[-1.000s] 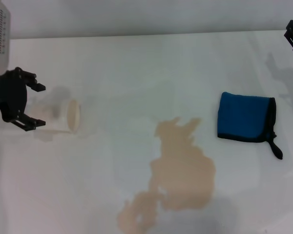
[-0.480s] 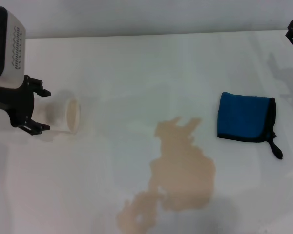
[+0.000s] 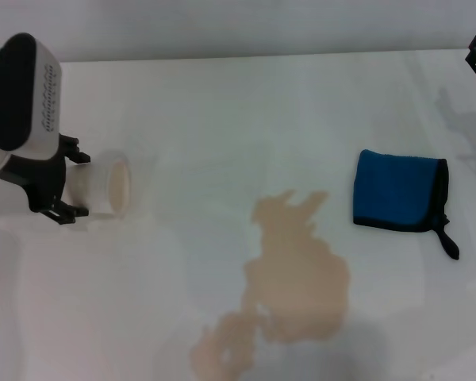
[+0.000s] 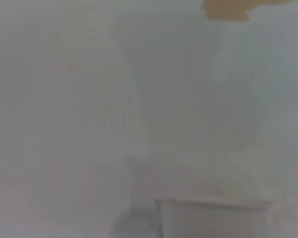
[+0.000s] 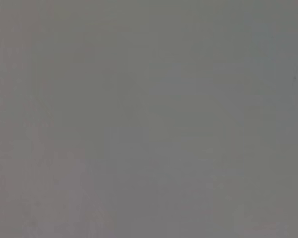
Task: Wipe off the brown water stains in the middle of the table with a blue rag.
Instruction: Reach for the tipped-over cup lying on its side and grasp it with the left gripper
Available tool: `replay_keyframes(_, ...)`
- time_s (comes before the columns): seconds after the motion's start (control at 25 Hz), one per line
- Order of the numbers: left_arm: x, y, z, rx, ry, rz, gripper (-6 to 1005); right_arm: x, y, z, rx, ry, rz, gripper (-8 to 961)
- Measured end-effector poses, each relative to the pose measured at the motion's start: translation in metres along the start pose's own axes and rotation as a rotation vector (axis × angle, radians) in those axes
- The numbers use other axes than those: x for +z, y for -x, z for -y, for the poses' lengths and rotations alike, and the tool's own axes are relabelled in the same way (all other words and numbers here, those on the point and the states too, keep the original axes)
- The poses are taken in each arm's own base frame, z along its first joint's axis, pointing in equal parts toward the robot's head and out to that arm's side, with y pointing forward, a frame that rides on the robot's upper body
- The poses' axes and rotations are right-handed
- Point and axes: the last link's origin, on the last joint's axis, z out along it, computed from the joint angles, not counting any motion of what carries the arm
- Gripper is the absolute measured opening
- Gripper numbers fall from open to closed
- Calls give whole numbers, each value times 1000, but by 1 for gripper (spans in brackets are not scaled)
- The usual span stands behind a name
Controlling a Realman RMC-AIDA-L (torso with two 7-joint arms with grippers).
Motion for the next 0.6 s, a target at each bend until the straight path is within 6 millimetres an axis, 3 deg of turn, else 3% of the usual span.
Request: replay_keyframes(0.6, 19, -2, -3, 4, -16, -5, 837, -2, -1, -1, 4, 0, -1, 859)
